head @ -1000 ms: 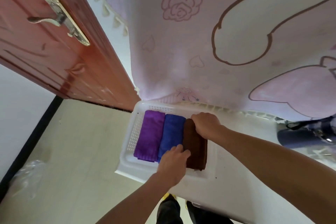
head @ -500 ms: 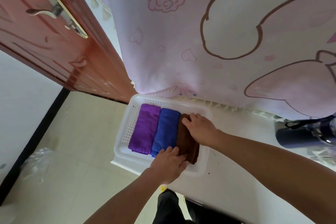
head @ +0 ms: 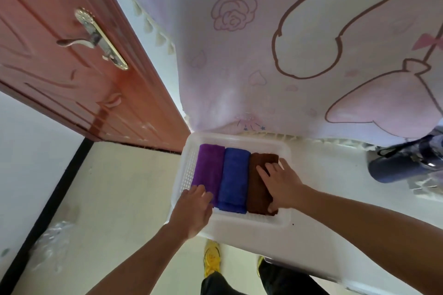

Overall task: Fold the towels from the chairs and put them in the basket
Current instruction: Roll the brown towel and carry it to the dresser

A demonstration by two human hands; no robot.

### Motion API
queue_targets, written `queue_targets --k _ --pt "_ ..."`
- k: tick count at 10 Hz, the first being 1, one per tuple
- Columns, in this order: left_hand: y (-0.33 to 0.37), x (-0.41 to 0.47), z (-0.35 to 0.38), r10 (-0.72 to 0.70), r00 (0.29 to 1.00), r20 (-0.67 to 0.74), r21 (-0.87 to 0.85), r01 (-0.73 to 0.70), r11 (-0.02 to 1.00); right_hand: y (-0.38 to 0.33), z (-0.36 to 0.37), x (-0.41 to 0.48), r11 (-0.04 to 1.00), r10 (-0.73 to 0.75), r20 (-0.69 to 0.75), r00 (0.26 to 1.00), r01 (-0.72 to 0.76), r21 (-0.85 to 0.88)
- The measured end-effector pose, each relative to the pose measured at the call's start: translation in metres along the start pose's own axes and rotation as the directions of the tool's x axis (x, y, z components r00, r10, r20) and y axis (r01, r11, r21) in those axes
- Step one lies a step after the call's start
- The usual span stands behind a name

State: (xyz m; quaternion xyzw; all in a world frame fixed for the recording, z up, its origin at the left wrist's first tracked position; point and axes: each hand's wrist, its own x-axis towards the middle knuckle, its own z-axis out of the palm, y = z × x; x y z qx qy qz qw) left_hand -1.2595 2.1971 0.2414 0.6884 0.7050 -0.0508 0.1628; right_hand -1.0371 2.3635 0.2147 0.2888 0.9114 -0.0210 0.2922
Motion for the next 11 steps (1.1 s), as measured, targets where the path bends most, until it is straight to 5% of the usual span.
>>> queue_targets --k 1,3,4,9,10,11 --pt "-0.027 -0.013 -0.011 0.016 0.998 -0.060 0.118 -0.009 0.993 -0.015 -0.010 -0.007 0.995 0.091 0.049 0.995 -0.093 0.038" --pt "-0.071 -0.024 -0.004 -0.087 0.996 -0.034 0.098 0.090 0.991 -0.082 -0.012 -0.037 0.943 0.203 -0.222 0.954 -0.130 0.306" --pt "-0.077 -0.022 -0.002 -0.081 0.996 -0.026 0.080 0.083 0.993 -0.119 0.002 -0.056 0.860 0.282 -0.222 0.933 -0.144 0.489" --pt "-0.076 -0.007 -0.010 -0.133 0.991 0.005 -0.076 0.133 0.988 -0.149 -0.016 -0.085 0.682 0.479 -0.128 0.868 -0.276 0.677" --pt "-0.080 -0.001 -0.008 -0.216 0.974 0.068 -0.136 0.223 0.965 -0.132 -0.079 -0.104 0.593 0.563 -0.273 0.780 -0.151 0.791" --pt "-0.079 0.004 -0.004 -0.255 0.961 0.105 -0.107 0.266 0.958 -0.114 -0.164 -0.140 0.514 0.694 -0.523 0.495 0.168 0.841"
